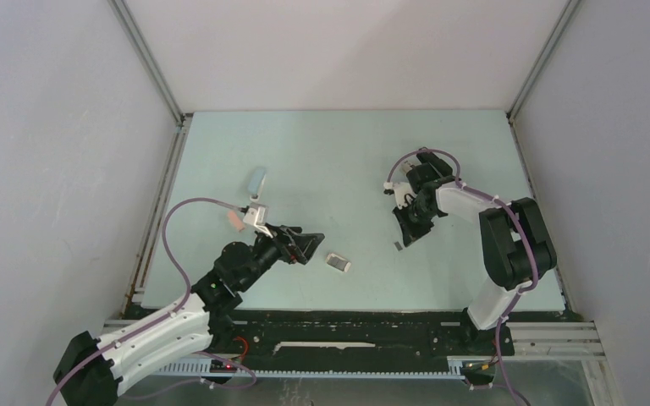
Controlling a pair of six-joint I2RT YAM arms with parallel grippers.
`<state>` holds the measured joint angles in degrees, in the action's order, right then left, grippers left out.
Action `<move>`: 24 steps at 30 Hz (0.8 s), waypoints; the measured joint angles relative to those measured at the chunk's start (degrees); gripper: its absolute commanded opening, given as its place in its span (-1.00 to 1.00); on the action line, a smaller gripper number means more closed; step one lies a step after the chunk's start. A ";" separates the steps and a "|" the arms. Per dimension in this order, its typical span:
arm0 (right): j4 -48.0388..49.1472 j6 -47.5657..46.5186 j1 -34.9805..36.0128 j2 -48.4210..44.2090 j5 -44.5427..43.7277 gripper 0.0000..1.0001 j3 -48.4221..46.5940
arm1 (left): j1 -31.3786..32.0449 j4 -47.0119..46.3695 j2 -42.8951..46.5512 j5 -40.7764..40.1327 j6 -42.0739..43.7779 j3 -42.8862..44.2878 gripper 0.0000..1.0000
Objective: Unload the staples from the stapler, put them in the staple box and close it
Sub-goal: Adjust the staple at the center of the board.
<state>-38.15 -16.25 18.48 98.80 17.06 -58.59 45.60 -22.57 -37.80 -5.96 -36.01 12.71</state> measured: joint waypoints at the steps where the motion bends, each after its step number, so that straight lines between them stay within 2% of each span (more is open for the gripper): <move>1: 0.00 0.02 0.00 0.00 0.02 -0.84 0.00 | 0.00 -0.02 0.04 0.00 0.00 0.00 0.86; 16: 0.09 0.13 0.24 0.44 1.79 -0.83 0.00 | 0.02 -0.02 0.76 -0.02 -0.02 -0.63 0.86; 24: -0.04 1.20 4.07 0.90 5.01 -0.83 0.00 | 0.44 -0.50 -0.09 0.02 -0.07 -0.63 0.85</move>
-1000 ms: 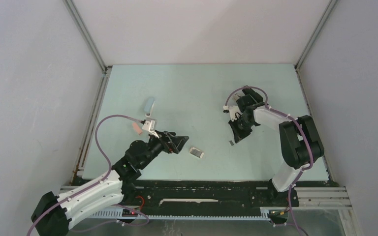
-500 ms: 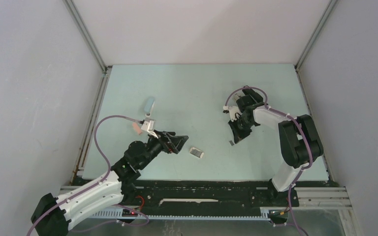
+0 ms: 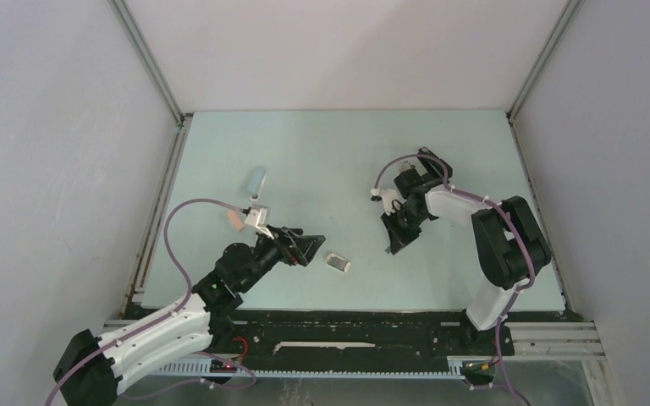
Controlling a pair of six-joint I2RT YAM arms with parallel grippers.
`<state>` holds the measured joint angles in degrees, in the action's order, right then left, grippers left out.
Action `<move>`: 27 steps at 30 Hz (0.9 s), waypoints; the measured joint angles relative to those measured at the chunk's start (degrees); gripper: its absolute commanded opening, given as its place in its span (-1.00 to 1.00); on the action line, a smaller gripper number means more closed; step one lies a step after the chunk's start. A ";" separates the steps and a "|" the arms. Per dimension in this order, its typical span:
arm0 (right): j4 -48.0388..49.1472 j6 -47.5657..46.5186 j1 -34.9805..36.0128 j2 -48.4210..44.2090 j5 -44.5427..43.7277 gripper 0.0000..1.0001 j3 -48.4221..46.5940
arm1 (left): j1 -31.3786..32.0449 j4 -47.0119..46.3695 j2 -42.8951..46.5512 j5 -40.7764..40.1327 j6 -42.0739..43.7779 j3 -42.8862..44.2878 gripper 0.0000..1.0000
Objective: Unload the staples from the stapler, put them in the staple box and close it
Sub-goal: Adjust the staple at the center of the board, then pick up the staple from the center of the board.
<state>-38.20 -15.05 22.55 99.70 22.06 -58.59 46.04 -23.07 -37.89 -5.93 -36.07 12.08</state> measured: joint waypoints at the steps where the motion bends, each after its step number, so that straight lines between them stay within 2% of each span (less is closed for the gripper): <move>1: -0.07 0.13 0.39 0.15 0.44 -0.83 -0.02 | 0.09 0.00 -0.22 0.00 0.00 0.00 0.85; 11: -1.66 -0.04 -0.48 -0.83 2.99 -0.82 -0.11 | 1.97 -1.53 -6.21 0.00 0.09 0.09 0.85; 17: -4.33 -4.04 -6.40 -11.61 7.34 -0.76 -0.17 | 5.09 0.39 -14.82 -1.16 2.16 3.17 0.84; 23: -5.60 -9.62 -11.39 -25.35 10.58 -0.46 -0.85 | 10.58 4.48 -26.84 -5.62 6.49 15.52 0.85; 27: -6.34 -12.57 -14.95 -31.26 13.07 -0.23 -0.85 | 13.68 5.99 -35.39 -8.13 9.27 23.45 0.85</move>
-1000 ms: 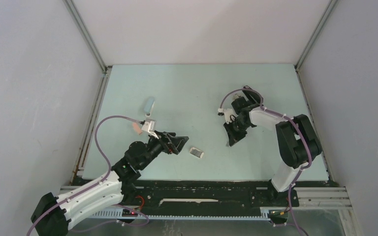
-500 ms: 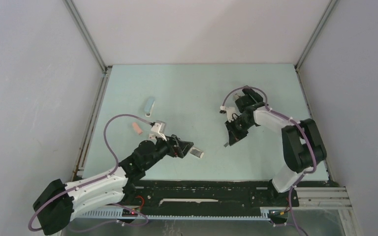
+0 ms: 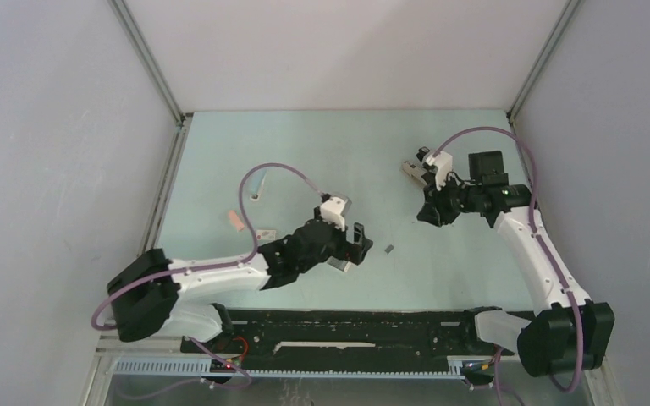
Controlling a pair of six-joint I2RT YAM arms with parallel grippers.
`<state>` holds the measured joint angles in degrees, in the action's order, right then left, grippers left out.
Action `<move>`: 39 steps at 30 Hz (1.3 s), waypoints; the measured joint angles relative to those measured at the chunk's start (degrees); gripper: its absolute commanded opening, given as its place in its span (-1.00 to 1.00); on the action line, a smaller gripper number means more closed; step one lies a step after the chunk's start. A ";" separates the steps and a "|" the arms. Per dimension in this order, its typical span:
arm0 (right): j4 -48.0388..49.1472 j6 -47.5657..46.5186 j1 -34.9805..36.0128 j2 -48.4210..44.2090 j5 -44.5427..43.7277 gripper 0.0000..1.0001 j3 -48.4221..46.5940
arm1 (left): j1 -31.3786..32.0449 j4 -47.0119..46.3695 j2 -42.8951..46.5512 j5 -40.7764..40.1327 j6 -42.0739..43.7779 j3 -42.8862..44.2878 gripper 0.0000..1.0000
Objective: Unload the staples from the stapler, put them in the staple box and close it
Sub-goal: Pick up the staple from the center of the board.
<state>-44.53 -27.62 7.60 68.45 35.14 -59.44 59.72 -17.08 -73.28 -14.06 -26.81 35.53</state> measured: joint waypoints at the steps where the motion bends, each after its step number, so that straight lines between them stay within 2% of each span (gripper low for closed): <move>1: -0.22 -0.79 -1.11 -0.76 0.76 -0.21 0.00 | 0.59 0.44 -2.25 -0.48 0.59 1.79 0.85; 8: -2.97 -5.16 -8.24 -0.79 4.79 -0.18 0.00 | 2.23 6.75 -16.94 -0.79 3.96 14.40 0.83; 15: -4.04 -6.16 -15.43 -0.59 6.84 -0.17 0.00 | 2.62 16.92 -29.09 -0.31 5.75 29.44 0.45; 22: -4.81 -7.23 -20.06 -0.11 10.03 -0.17 0.00 | 2.93 27.91 -41.55 1.25 7.91 45.44 0.23; 30: -5.97 -7.76 -20.76 -0.09 12.02 -0.17 0.00 | 3.91 37.33 -48.61 2.71 9.84 55.32 0.06; 39: -6.36 -8.04 -20.81 -0.07 12.66 -0.17 0.00 | 4.00 43.89 -51.52 2.67 10.36 59.49 -0.02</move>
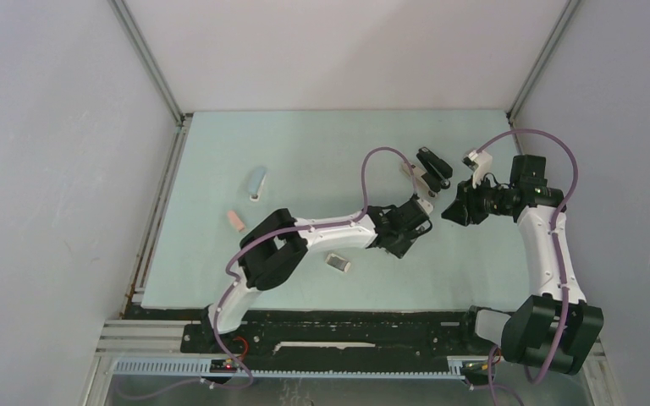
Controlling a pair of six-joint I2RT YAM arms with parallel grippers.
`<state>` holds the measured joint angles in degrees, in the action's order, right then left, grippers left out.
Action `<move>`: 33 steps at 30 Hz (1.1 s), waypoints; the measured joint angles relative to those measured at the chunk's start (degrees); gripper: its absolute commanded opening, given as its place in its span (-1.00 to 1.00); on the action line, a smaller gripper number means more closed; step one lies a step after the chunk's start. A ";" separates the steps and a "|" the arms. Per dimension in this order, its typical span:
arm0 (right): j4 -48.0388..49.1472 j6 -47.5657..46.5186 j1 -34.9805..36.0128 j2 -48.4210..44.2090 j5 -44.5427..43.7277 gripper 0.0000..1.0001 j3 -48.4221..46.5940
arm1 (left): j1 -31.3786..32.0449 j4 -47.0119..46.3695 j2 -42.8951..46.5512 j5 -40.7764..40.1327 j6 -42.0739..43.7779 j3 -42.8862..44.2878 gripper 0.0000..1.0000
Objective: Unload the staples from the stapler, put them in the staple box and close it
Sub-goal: Pick up the staple from the center of the board.
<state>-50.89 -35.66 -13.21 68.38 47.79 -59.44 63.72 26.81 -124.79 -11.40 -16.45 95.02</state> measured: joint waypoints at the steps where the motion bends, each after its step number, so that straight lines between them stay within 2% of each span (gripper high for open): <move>1: -0.04 0.00 0.00 0.00 0.07 -0.17 0.00 | 0.00 0.57 -0.35 0.00 0.00 0.42 -0.03; 13: -0.39 -0.04 -0.20 0.22 0.83 -0.18 0.00 | -0.26 3.04 -1.77 0.28 -0.04 1.60 -0.23; 22: -0.59 -0.07 -0.28 0.22 1.22 -0.18 0.00 | -0.52 3.26 -1.77 1.27 -0.07 1.60 -0.46; 28: -0.70 -0.07 -0.33 0.22 1.57 -0.18 0.00 | -0.52 3.41 -1.77 1.01 -0.17 1.60 -0.68; 33: -0.74 -0.09 -0.33 0.22 2.05 -0.18 0.00 | -0.52 3.41 -1.60 0.55 -0.50 1.49 -0.72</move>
<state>-51.64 -35.75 -13.54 68.60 49.84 -59.44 63.20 30.22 -126.39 -10.85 -16.95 96.51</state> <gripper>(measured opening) 0.411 0.181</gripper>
